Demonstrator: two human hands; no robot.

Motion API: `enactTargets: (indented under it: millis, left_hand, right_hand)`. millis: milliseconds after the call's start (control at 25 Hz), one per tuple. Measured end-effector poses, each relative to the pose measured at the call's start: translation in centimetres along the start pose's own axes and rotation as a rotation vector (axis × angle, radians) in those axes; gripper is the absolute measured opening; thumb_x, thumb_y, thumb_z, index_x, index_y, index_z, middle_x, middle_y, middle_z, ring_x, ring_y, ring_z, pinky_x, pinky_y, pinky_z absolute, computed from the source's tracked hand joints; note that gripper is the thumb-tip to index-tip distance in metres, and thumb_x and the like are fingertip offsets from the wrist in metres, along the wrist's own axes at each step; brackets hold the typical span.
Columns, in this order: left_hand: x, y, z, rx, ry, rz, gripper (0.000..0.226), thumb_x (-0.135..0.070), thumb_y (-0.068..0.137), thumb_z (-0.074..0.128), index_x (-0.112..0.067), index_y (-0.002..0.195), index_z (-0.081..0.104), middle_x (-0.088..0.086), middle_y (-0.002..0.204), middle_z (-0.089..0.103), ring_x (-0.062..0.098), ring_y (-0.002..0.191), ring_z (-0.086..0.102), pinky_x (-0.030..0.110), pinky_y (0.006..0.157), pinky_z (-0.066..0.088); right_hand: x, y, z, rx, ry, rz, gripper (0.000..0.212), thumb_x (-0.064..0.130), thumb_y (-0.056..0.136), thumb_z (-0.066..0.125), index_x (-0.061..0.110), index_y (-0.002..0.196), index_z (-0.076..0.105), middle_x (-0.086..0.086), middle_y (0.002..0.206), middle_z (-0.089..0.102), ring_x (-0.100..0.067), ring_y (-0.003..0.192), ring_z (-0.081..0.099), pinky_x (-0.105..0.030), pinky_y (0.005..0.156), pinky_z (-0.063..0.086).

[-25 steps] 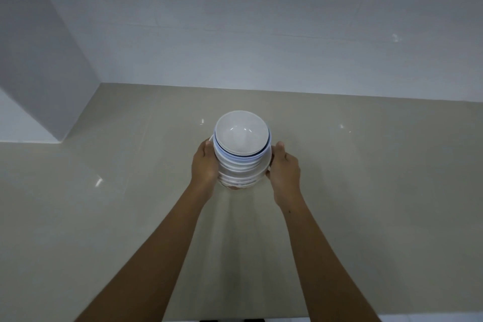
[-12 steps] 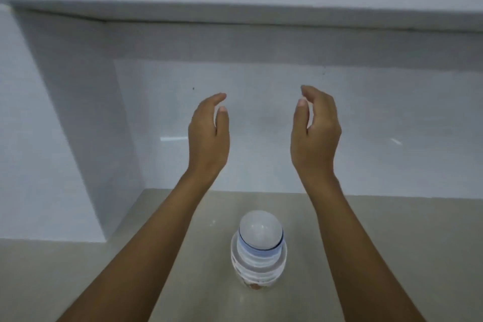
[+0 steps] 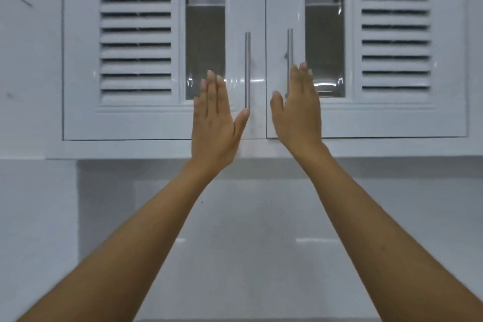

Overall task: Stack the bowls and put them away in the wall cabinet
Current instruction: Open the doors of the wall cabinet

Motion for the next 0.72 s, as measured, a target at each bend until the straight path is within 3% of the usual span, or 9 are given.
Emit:
enactTargets:
  millis: [160,400,560,640,680,720]
  left_hand:
    - [1.0,0.6,2.6,0.148,0.145,0.023,0.08,-0.056,0.097,0.019,-0.007,0.152,-0.014,0.009,0.163,-0.019,0.022,0.15,-0.019,0.041,0.122,-0.01]
    - [1.9,0.4,3.3,0.056,0.258,0.085,0.085,-0.061,0.091,0.007,-0.005,0.152,-0.009,0.012,0.164,-0.009,0.026,0.152,-0.01,0.042,0.123,-0.005]
    - [2.0,0.4,3.4,0.046,0.266,0.104,0.085,-0.061,0.092,0.008,-0.004,0.153,-0.006,0.014,0.164,-0.006,0.028,0.152,-0.006,0.043,0.123,-0.003]
    - [2.0,0.4,3.3,0.083,0.255,0.086,0.082,-0.057,0.094,0.015,-0.003,0.153,-0.005,0.014,0.164,-0.007,0.028,0.152,-0.007,0.043,0.124,-0.003]
    - [2.1,0.2,3.2,0.109,0.231,0.074,0.081,-0.055,0.096,0.021,-0.003,0.153,-0.005,0.014,0.164,-0.007,0.028,0.152,-0.008,0.043,0.124,-0.002]
    - [1.9,-0.2,3.0,0.12,0.177,0.062,0.078,-0.05,0.099,0.027,-0.002,0.153,-0.004,0.015,0.164,-0.006,0.028,0.152,-0.007,0.043,0.124,-0.002]
  right_hand:
    - [-0.4,1.1,1.0,0.033,0.005,0.051,0.063,0.017,0.098,0.04,0.004,0.151,0.008,-0.017,0.159,0.016,-0.031,0.147,0.012,-0.047,0.119,0.02]
    - [-1.2,0.8,1.4,0.034,-0.125,-0.021,0.056,0.004,0.098,0.036,-0.001,0.149,0.012,-0.031,0.153,0.02,-0.045,0.137,0.032,-0.053,0.106,0.04]
    - [-0.7,0.4,0.5,0.058,-0.138,-0.027,0.056,0.005,0.1,0.034,0.0,0.15,0.01,-0.03,0.153,0.022,-0.041,0.131,0.042,-0.048,0.101,0.045]
    - [-0.2,0.0,-1.5,0.045,-0.061,0.007,0.054,0.009,0.101,0.032,0.005,0.15,0.011,-0.025,0.141,0.043,-0.029,0.102,0.057,-0.038,0.084,0.05]
    - [0.1,-0.3,-2.7,0.027,-0.03,0.014,0.052,0.012,0.102,0.031,0.007,0.151,0.013,-0.02,0.117,0.053,-0.017,0.081,0.053,-0.032,0.071,0.047]
    - [0.4,-0.5,-4.4,0.004,-0.005,0.009,0.051,0.015,0.102,0.03,0.009,0.15,0.015,-0.01,0.094,0.049,-0.007,0.068,0.042,-0.028,0.061,0.041]
Point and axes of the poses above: each hand's wrist, its own y-axis towards the middle knuckle, its own z-axis out of the palm, x = y × z, the point moved 5 cm from there along y, towards the middle knuckle
